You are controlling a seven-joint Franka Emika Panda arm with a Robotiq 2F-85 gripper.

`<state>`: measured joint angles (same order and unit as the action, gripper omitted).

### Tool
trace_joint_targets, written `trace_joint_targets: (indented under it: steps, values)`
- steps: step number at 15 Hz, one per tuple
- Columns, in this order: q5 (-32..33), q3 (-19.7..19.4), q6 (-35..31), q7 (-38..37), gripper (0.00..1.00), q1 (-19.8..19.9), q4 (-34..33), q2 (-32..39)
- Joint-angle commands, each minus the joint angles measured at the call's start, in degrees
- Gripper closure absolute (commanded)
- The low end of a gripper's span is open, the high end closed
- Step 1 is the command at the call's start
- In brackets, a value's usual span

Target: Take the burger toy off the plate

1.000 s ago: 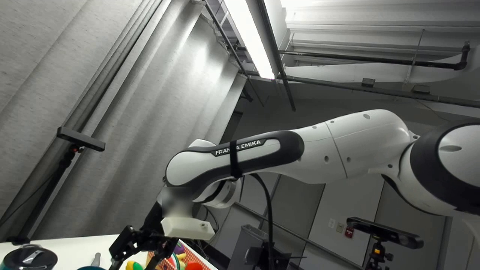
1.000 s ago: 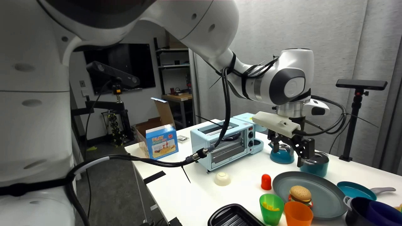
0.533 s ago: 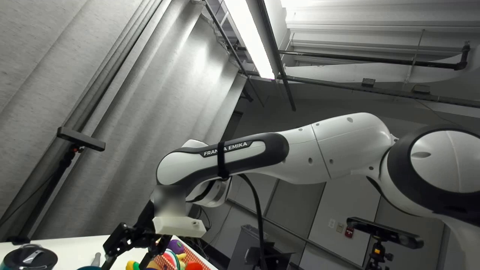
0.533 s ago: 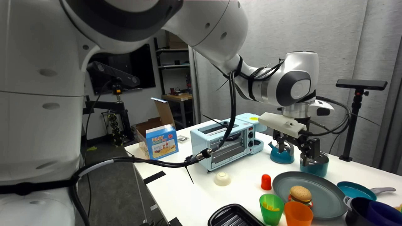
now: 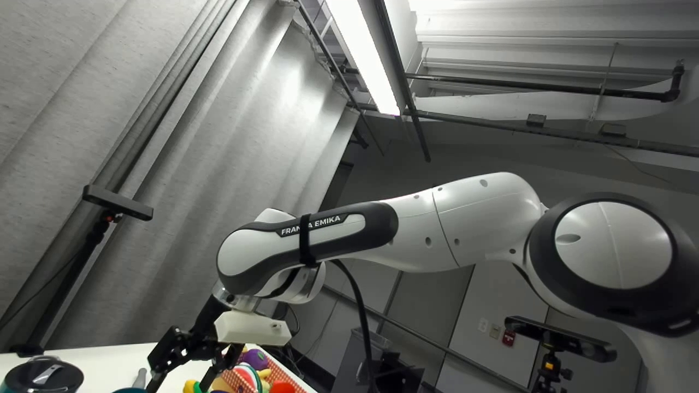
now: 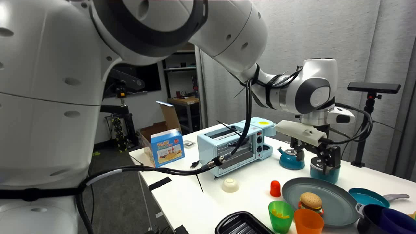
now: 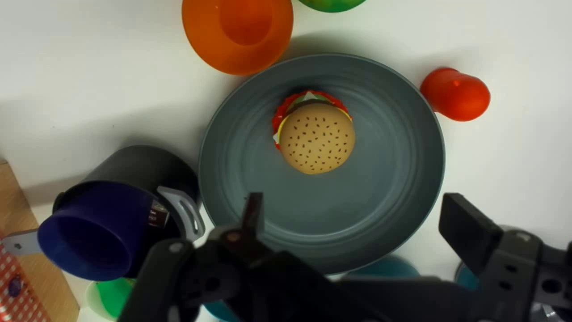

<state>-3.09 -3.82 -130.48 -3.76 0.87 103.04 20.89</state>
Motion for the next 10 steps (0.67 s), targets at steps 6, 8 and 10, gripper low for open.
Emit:
trace_joint_targets:
  steps: [6, 8, 10]
  values:
    - [1.72, -0.14, 3.05, -1.10, 0.00, 0.36, -4.76, 2.75]
    - [1.78, -0.15, 3.12, -1.09, 0.00, 0.35, -4.91, 2.82]
    - [1.57, -0.03, 3.24, -0.72, 0.00, 0.46, -5.20, 2.98]
